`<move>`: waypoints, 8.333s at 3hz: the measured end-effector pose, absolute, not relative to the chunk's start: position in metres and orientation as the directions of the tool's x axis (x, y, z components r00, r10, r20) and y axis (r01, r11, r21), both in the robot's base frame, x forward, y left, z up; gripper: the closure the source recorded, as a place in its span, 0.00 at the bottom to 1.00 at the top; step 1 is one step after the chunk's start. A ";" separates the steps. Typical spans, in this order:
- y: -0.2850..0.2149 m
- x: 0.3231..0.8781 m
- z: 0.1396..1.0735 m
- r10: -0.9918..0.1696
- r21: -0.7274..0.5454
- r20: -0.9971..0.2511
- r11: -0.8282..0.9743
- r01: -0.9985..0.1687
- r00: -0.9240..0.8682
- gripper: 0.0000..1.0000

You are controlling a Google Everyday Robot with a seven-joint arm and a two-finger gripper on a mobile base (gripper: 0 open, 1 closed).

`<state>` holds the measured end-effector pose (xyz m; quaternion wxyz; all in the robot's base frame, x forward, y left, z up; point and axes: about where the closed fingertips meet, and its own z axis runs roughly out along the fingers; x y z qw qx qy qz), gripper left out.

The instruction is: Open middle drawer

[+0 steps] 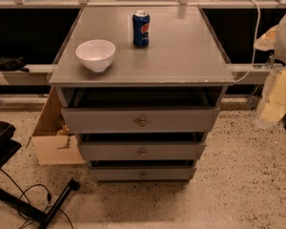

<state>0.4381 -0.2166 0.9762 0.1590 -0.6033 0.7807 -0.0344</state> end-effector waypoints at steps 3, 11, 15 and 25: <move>-0.223 0.437 0.871 -0.987 -0.235 -0.071 0.158 -0.959 -0.146 0.00; -0.169 0.503 0.509 -0.993 -0.210 -0.117 0.036 -0.977 -0.011 0.00; -0.142 0.584 0.433 -0.999 -0.173 -0.034 0.043 -0.984 -0.038 0.00; -0.142 0.583 0.438 -0.992 -0.129 -0.078 0.109 -0.986 -0.099 1.00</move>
Offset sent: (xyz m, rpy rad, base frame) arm 0.0065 -0.0024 -0.0873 -0.1101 0.0813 0.0584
